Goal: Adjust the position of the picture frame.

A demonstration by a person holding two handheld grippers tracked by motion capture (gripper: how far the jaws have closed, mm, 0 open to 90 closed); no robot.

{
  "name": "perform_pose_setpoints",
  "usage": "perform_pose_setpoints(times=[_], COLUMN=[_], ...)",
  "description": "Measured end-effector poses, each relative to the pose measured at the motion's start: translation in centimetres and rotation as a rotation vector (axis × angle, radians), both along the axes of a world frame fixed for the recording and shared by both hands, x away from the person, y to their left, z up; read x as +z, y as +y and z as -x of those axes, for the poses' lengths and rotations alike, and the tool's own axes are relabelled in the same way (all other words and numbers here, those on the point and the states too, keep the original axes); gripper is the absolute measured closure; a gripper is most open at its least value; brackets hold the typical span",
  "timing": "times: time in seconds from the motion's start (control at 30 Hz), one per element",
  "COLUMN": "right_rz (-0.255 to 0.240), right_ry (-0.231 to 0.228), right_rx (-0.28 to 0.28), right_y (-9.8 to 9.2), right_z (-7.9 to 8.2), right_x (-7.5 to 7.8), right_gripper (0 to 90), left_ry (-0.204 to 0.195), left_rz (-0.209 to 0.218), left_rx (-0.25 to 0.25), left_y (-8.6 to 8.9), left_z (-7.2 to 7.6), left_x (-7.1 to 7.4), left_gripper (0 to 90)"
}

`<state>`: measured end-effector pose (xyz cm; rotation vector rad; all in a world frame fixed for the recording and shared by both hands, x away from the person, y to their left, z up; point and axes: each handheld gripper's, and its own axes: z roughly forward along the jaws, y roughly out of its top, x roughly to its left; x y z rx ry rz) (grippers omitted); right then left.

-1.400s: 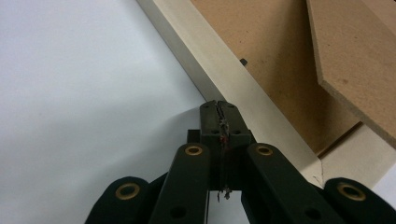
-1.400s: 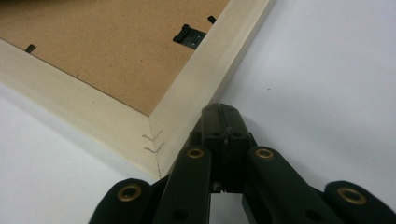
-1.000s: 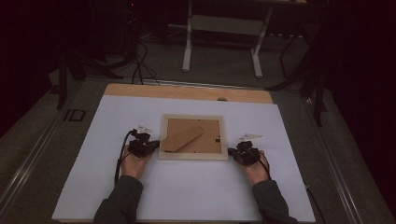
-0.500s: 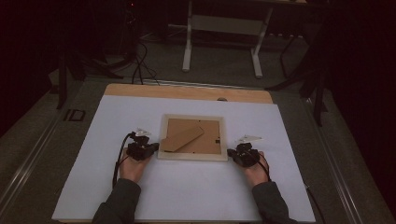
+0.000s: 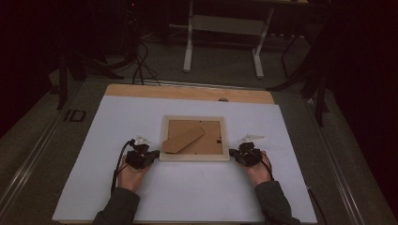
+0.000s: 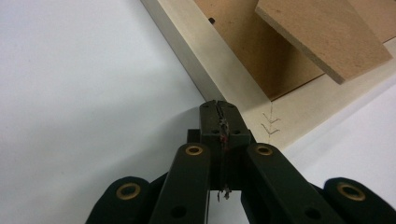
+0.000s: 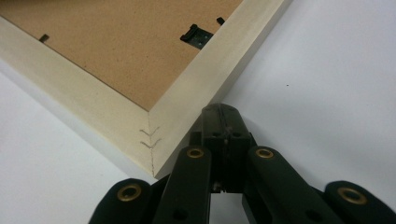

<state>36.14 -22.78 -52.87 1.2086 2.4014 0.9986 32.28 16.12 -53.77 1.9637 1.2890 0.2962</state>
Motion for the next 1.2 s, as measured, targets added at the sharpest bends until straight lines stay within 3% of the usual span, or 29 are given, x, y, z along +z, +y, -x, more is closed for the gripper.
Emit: perform_pose_setpoints(times=[0.1, 0.63, 0.73, 0.8, 0.93, 1.2], right_rz=[0.036, 0.012, 0.013, -0.006, -0.053, -0.15], right_ry=[-0.007, 0.001, -0.016, -0.021, -0.043, -0.088], right_rx=[0.008, 0.009, 0.008, -0.003, -0.032, -0.091], right_y=[0.3, 0.1, 0.0, -0.3, -1.1, -3.6], right_z=[0.0, 0.1, 0.1, 0.1, 0.5, 1.7], right_x=[0.2, 0.1, 0.0, 0.0, 0.2, 1.2], right_gripper=[90.0, 89.9, 86.9, 81.8, 81.5, 75.6], left_ry=[-0.002, -0.006, -0.013, -0.021, -0.037, -0.033], left_rz=[0.003, 0.022, 0.018, 0.004, 0.0, 0.032], left_rx=[0.002, 0.009, 0.007, 0.011, 0.032, 0.088], left_y=[0.0, 0.1, 0.1, 0.1, 0.3, 1.6], left_z=[0.0, 0.1, 0.1, 0.2, 0.3, 0.2], left_x=[0.0, -0.2, -0.2, -0.1, 0.1, 1.2], left_gripper=[90.0, 90.0, 90.0, 89.8, 84.1, 73.1])
